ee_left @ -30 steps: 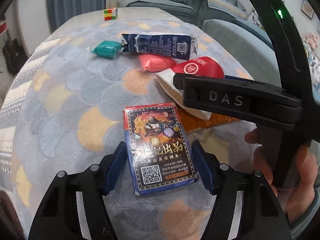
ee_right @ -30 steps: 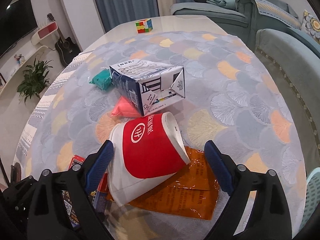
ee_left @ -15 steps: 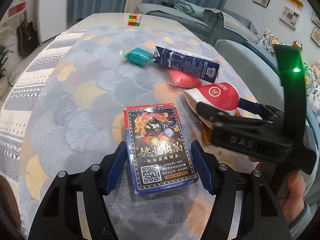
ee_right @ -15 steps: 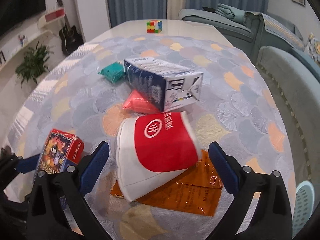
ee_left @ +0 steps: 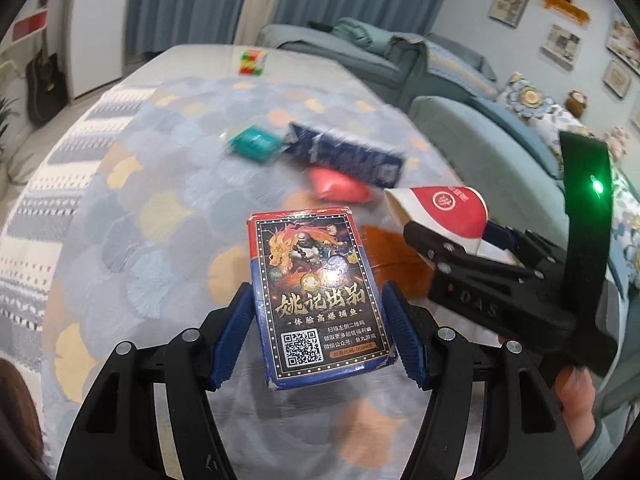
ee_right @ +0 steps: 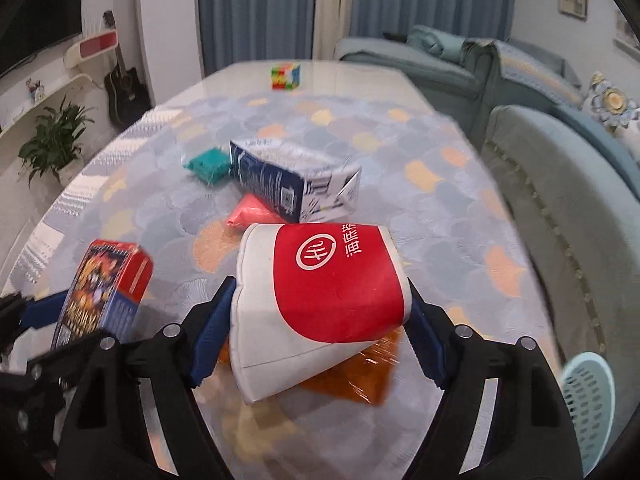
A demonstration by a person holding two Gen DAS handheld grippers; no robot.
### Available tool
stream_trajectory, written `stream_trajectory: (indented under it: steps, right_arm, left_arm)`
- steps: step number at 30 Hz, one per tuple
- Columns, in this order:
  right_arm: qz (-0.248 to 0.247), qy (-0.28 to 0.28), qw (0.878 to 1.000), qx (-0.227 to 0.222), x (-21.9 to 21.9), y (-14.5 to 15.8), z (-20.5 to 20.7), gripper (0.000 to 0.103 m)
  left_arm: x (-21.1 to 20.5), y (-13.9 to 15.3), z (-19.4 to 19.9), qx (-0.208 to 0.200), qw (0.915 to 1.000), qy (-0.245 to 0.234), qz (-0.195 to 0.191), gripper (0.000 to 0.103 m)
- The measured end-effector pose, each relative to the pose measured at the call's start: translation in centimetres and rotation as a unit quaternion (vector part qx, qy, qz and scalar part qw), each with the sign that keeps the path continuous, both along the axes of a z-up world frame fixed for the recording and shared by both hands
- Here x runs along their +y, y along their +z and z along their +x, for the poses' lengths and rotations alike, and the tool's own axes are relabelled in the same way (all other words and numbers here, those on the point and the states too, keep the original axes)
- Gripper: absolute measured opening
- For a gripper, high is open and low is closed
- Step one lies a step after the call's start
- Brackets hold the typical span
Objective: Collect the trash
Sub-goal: 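Carry card box and red-white cup over the blue basket and open both tools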
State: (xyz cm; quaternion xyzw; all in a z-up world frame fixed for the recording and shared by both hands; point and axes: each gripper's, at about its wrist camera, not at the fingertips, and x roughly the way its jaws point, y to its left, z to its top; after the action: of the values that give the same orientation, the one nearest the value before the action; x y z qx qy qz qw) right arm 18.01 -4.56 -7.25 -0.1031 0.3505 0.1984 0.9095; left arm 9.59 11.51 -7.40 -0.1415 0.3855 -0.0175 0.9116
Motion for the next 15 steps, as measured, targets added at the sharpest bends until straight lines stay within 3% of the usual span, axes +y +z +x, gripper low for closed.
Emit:
stream_trajectory:
  steps: [7, 15]
  right_arm:
    - [0.036, -0.05, 0.997, -0.038, -7.4, 4.7, -2.8, 0.075]
    - [0.056, -0.146, 0.985, -0.07, -18.2, 8.5, -6.0, 0.075]
  left_arm:
    - [-4.0, 3.9, -0.6, -0.044, 0.9978, -0.046, 0.016, 0.063]
    - [-12.2, 7.6, -0.4, -0.073, 0.9893, -0.125, 0.014, 0.063]
